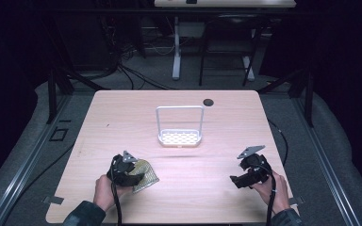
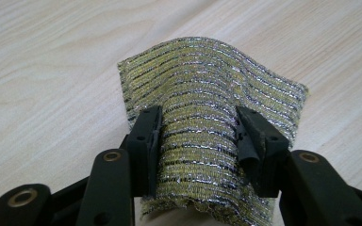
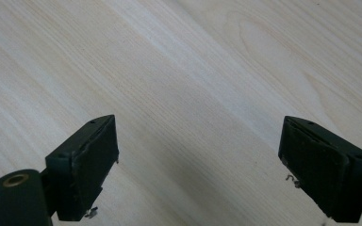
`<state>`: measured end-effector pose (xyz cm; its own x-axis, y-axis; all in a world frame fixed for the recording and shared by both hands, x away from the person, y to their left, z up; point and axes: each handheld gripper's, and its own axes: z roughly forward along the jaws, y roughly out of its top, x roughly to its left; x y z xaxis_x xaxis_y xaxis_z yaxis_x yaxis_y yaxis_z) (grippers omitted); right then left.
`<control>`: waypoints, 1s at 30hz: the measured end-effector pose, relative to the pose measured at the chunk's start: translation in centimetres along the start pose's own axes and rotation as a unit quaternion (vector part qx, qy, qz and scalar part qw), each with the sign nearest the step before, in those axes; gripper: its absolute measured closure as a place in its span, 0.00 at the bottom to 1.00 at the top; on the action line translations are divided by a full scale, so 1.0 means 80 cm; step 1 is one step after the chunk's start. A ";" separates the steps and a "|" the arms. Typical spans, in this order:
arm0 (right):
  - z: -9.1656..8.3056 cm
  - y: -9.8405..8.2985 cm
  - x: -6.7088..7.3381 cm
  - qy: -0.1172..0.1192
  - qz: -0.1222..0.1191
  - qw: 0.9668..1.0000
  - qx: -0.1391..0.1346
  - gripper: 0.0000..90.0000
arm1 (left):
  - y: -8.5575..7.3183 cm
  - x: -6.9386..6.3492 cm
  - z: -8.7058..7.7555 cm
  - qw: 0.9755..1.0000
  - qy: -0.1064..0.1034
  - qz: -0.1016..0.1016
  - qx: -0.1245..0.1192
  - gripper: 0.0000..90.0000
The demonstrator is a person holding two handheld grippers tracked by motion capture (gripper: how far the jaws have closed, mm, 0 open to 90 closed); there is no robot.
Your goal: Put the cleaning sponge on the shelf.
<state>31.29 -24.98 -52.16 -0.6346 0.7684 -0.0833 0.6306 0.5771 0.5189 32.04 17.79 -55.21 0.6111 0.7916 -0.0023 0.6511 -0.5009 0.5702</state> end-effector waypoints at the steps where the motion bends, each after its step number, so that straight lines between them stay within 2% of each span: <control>1: 0.000 0.000 0.000 0.000 0.001 1.000 0.000 0.13 | 0.000 0.000 -0.001 1.000 -0.002 0.001 -0.001 0.60; 3: 0.000 0.000 0.000 -0.001 0.001 1.000 -0.001 0.13 | 0.001 -0.002 -0.004 1.000 -0.006 0.000 -0.005 0.61; 5: -0.001 -0.001 -0.001 -0.003 -0.001 1.000 -0.001 0.14 | 0.002 -0.003 -0.007 1.000 -0.002 0.008 -0.006 0.61; 10: 0.000 -0.001 -0.002 -0.001 -0.003 1.000 0.004 0.14 | 0.003 -0.005 -0.014 1.000 0.002 0.009 -0.021 0.61; 16: 0.002 -0.002 -0.003 -0.002 0.001 1.000 0.002 0.13 | 0.003 -0.004 -0.020 0.999 -0.005 -0.001 -0.033 0.61; 30: 0.002 -0.003 -0.006 -0.001 0.003 1.000 0.005 0.13 | 0.007 -0.011 -0.026 0.999 -0.001 -0.014 -0.050 0.61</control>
<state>31.49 -25.42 -52.38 -0.6289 0.7731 -0.0824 0.6393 0.5745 0.5112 30.95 17.51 -53.19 0.5938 0.8043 -0.0212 0.6203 -0.4408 0.6488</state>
